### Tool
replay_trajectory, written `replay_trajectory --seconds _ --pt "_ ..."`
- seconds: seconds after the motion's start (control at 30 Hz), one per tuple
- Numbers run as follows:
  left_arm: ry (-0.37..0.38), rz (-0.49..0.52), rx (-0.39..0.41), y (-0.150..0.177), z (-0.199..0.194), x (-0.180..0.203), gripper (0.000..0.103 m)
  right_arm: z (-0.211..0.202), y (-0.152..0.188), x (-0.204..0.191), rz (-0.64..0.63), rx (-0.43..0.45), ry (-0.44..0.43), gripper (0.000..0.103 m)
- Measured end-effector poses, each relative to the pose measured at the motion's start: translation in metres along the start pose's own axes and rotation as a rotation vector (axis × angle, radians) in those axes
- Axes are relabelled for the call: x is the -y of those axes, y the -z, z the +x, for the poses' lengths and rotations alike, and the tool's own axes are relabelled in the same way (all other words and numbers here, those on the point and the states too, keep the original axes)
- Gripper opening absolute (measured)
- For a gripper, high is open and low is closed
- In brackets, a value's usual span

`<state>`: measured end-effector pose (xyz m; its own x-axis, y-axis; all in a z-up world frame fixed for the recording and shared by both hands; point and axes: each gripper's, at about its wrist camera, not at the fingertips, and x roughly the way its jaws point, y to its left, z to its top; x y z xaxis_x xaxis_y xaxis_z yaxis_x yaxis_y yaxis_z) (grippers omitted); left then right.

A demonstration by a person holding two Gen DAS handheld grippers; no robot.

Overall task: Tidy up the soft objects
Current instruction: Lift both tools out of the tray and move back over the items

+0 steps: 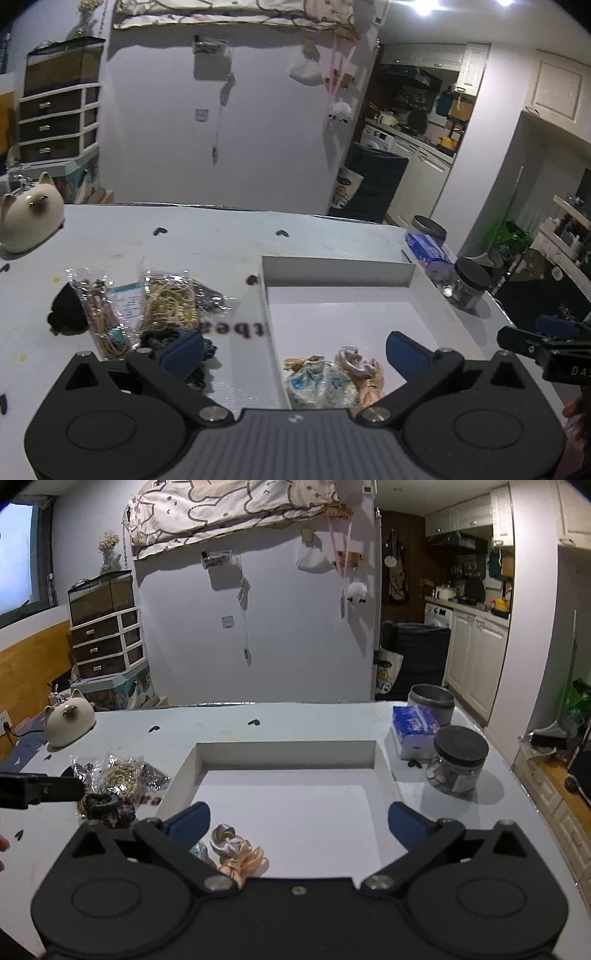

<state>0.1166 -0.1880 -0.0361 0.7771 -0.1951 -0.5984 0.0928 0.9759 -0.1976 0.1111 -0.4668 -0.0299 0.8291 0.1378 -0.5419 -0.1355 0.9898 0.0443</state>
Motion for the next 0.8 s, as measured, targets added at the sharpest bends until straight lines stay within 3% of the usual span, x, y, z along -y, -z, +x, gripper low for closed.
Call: replay_trajectory --seconds 0.3,0.8 --pt "-0.039 -0.021 0.019 -0.002 -0.012 -0.026 0.103 0.003 -0.004 -0.029 -0.006 0.015 -0.028 0.103" --pt "-0.094 -0.035 0.056 -0.021 -0.035 -0.119 0.103 0.025 -0.020 -0.117 -0.022 0.023 -0.055 0.103"
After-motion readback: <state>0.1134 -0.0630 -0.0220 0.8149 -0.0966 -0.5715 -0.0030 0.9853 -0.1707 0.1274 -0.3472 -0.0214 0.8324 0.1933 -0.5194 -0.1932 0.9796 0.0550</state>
